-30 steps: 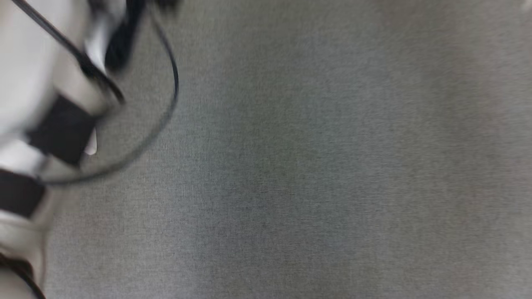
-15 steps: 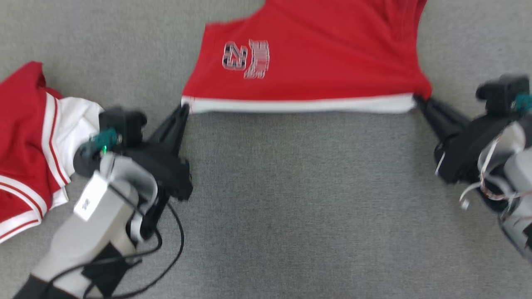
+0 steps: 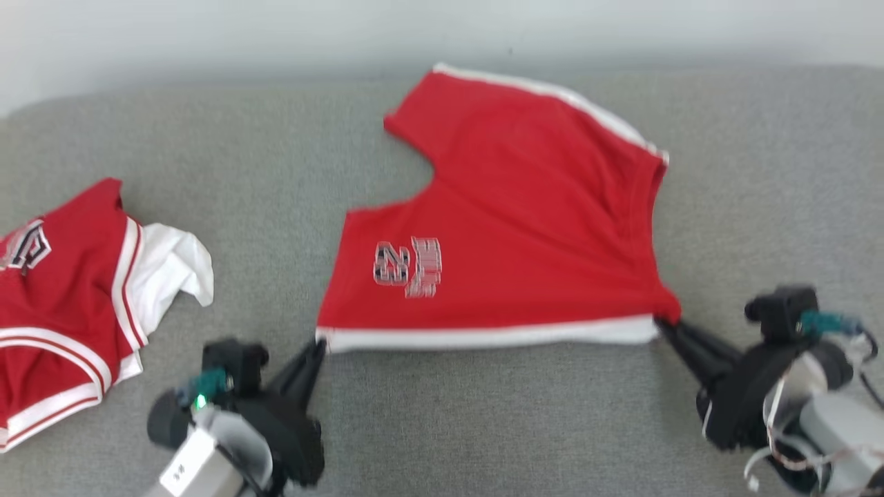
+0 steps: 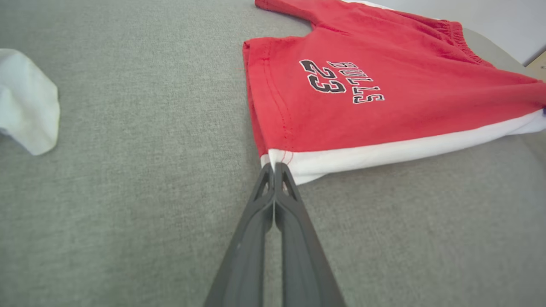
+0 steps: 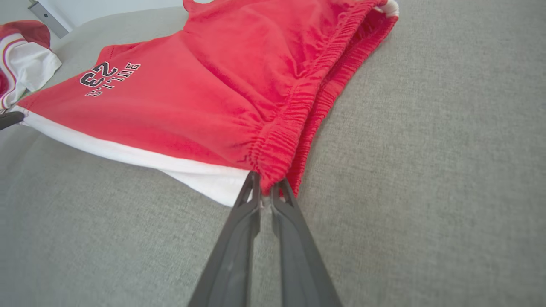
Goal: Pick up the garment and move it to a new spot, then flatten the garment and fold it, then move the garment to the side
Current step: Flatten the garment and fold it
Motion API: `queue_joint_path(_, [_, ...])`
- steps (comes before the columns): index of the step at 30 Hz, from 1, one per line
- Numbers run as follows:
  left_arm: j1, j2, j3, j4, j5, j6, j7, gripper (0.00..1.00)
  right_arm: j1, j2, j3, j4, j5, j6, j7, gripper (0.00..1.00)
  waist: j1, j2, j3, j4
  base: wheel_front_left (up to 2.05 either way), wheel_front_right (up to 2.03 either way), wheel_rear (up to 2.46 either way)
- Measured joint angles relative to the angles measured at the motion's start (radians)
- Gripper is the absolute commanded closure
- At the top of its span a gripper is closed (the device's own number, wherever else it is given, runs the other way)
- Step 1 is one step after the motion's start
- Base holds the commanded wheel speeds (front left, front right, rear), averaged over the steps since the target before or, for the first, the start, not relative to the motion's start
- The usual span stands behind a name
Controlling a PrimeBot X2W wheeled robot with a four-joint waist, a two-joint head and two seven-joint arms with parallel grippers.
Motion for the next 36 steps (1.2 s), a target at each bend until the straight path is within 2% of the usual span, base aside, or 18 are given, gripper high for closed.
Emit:
queue_joint_path(11, [0.167, 0.041, -0.031, -0.073, -0.012, 0.018, 0.025, 1.00, 0.175, -0.007, 0.034, -0.016, 0.024, -0.003, -0.002, 1.00, 0.0000, 0.0000, -0.138, -0.004, 0.00, 0.00, 0.00])
queue_joint_path(19, [0.232, 0.062, -0.047, -0.137, -0.016, 0.027, 0.058, 1.00, 0.265, -0.022, 0.044, -0.059, 0.033, -0.038, 0.007, 1.00, 0.0000, -0.0001, -0.204, 0.004, 0.00, 0.00, 0.00])
queue_joint_path(31, [0.263, 0.041, -0.021, -0.110, -0.052, 0.034, 0.109, 1.00, 0.264, -0.023, 0.072, -0.065, 0.033, -0.065, 0.070, 1.00, 0.0003, 0.0001, -0.222, 0.037, 0.00, 0.00, 0.00])
queue_joint_path(32, [0.263, 0.040, -0.021, -0.108, -0.052, 0.034, 0.110, 1.00, 0.264, -0.023, 0.072, -0.065, 0.033, -0.072, 0.076, 0.67, 0.0003, 0.0001, -0.222, 0.037, 0.00, 0.00, 0.00])
queue_joint_path(33, [0.263, 0.039, -0.021, -0.107, -0.052, 0.034, 0.114, 0.87, 0.264, -0.023, 0.073, -0.065, 0.033, -0.073, 0.078, 0.47, 0.0003, 0.0001, -0.222, 0.036, 0.00, 0.00, 0.00])
queue_joint_path(34, [0.263, 0.039, -0.020, -0.105, -0.052, 0.034, 0.117, 0.02, 0.264, -0.023, 0.073, -0.065, 0.033, -0.073, 0.083, 0.00, 0.0003, 0.0001, -0.221, 0.035, 0.00, 0.00, 0.00])
queue_joint_path(36, [0.263, 0.035, -0.011, -0.102, -0.052, 0.034, 0.117, 0.00, 0.264, -0.022, 0.073, -0.067, 0.036, -0.077, 0.087, 0.00, 0.0004, 0.0001, -0.221, 0.034, 0.00, 0.00, 0.00])
